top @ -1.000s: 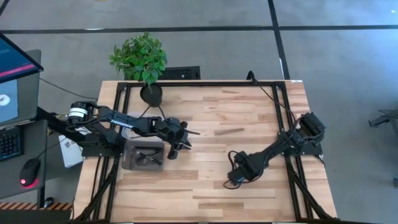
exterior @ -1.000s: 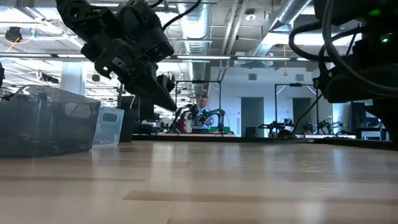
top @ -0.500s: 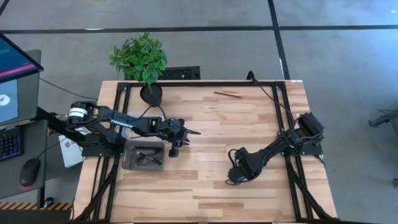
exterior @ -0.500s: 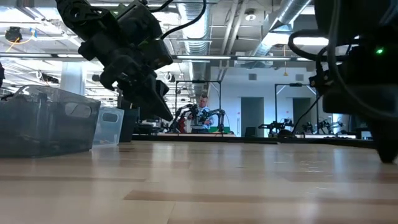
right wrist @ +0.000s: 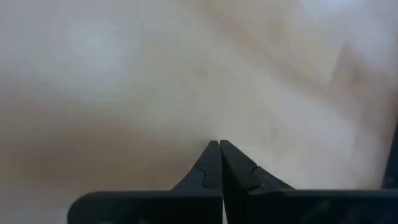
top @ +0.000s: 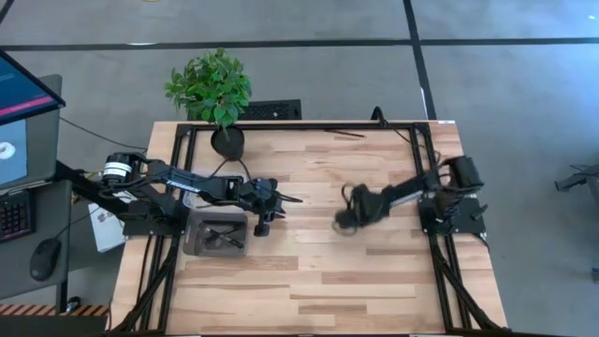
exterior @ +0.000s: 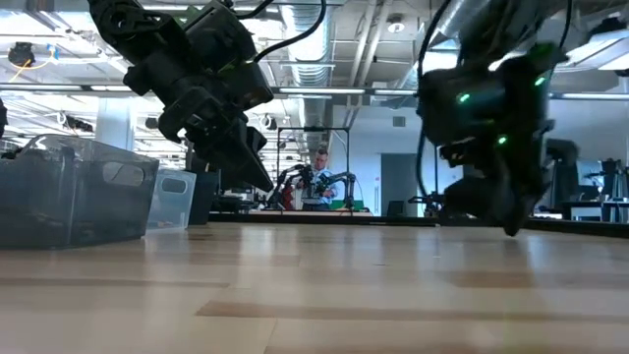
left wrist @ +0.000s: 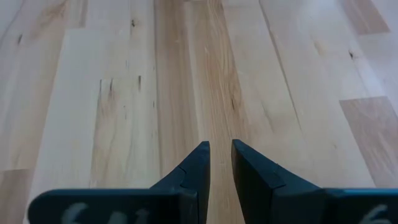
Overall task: Sort pens & pencils
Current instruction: Put the black pencil into the transparent bin
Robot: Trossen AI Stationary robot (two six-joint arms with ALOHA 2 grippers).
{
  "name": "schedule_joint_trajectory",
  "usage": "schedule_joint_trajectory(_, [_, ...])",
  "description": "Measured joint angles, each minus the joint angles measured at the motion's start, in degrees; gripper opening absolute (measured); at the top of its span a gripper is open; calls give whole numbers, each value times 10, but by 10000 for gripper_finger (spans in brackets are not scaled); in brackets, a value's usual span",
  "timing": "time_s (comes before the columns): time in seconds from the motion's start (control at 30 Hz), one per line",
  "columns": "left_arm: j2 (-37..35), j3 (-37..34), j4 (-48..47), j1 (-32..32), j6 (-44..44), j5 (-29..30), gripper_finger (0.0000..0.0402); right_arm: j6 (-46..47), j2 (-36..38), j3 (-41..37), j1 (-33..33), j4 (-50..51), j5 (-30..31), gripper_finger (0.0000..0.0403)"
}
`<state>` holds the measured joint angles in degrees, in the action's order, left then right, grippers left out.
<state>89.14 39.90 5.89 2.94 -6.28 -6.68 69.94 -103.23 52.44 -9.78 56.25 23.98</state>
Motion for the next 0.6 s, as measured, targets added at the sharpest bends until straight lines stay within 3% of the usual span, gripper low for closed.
schedule_joint_trajectory(0.17, [0,0,3,0,-6,0,57,-145,80,-73,111,-133,13,26])
schedule_joint_trajectory(0.33, [0,0,16,1,-28,6,57,-311,181,-130,231,-279,-15,32])
schedule_joint_trajectory(0.6, [0,0,41,2,-38,61,57,-510,281,-124,387,-339,-29,28])
